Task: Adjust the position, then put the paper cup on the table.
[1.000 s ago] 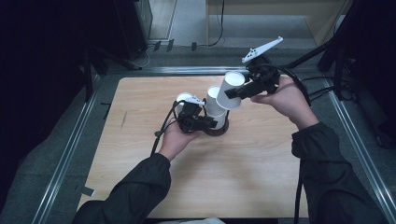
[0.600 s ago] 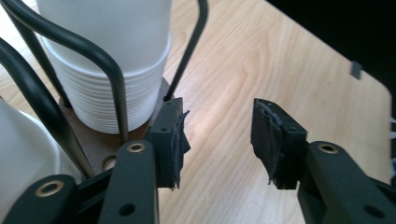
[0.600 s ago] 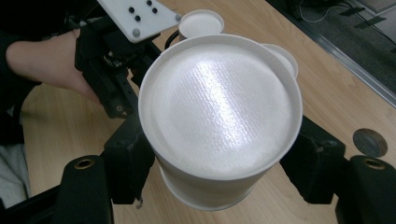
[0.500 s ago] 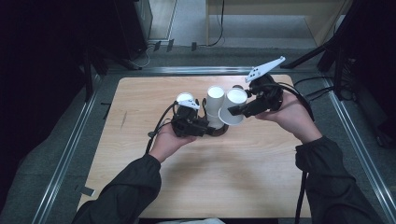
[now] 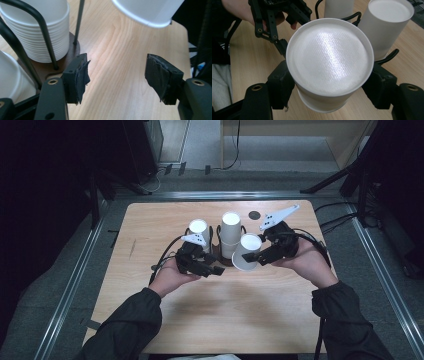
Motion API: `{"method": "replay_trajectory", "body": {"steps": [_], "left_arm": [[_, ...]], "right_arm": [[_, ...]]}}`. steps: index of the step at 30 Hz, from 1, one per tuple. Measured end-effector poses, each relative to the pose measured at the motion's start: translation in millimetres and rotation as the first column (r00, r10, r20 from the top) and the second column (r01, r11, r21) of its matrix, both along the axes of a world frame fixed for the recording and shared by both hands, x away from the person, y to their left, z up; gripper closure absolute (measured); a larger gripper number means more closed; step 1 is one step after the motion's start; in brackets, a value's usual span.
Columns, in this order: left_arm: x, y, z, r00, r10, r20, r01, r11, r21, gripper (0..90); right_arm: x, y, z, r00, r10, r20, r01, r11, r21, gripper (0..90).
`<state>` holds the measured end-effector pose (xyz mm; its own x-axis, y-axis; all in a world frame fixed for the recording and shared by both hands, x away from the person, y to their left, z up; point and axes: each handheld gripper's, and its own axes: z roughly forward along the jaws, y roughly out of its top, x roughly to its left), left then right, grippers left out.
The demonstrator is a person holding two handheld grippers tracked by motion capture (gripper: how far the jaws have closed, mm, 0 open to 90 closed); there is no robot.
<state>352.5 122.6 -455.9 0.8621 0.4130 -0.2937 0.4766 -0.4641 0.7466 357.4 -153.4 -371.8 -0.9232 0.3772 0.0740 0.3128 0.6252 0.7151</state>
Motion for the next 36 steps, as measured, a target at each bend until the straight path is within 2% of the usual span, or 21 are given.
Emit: {"method": "replay_trajectory", "body": {"steps": [8, 11, 14, 19, 22, 23, 26, 32, 36], "left_arm": [[-7.4, 5.5, -4.1, 0.9998, -0.022, -0.001, 0.022, 0.9997, 0.013, 31.5], [-10.1, 8.7, -6.4, 0.9997, -0.023, -0.010, 0.023, 0.9997, -0.007, 29.6], [-11.7, 9.9, -8.2, 0.9996, -0.026, -0.006, 0.026, 0.9996, -0.009, 27.9], [-12.5, 14.3, -12.6, 0.9986, -0.039, -0.036, 0.039, 0.9991, -0.014, 28.2], [-13.3, 15.9, -13.0, 0.9980, -0.052, -0.036, 0.051, 0.9984, -0.022, 25.4], [-15.9, 17.4, -13.4, 0.9986, -0.047, -0.023, 0.046, 0.9983, -0.036, 25.0], [-18.1, 18.8, -15.6, 0.9983, -0.049, -0.032, 0.048, 0.9979, -0.044, 22.1], [-22.5, 19.2, -19.4, 0.9974, -0.067, -0.025, 0.066, 0.9966, -0.049, 19.3], [-26.5, 18.9, -21.3, 0.9974, -0.072, -0.008, 0.072, 0.9967, -0.038, 15.3]], "right_arm": [[-5.7, 6.1, -18.3, 0.9993, 0.036, -0.006, -0.036, 0.999, 0.010, 31.3], [-7.9, 7.5, -24.4, 0.9991, 0.041, -0.012, -0.041, 0.999, 0.020, 31.3], [-9.5, 9.3, -29.2, 0.9988, 0.045, -0.019, -0.044, 0.999, 0.025, 31.3], [-14.3, 15.5, -43.3, 0.9975, 0.065, -0.029, -0.064, 0.997, 0.031, 31.3], [-15.8, 17.7, -47.2, 0.9971, 0.070, -0.030, -0.069, 0.997, 0.031, 31.3], [-17.7, 20.4, -51.1, 0.9966, 0.076, -0.031, -0.075, 0.997, 0.025, 31.3], [-20.4, 24.4, -57.1, 0.9956, 0.090, -0.026, -0.090, 0.996, 0.014, 31.3], [-22.8, 27.4, -67.5, 0.9944, 0.090, -0.054, -0.089, 0.995, 0.035, 31.3], [-23.0, 31.5, -73.7, 0.9926, 0.101, -0.067, -0.099, 0.994, 0.041, 31.3]]}}
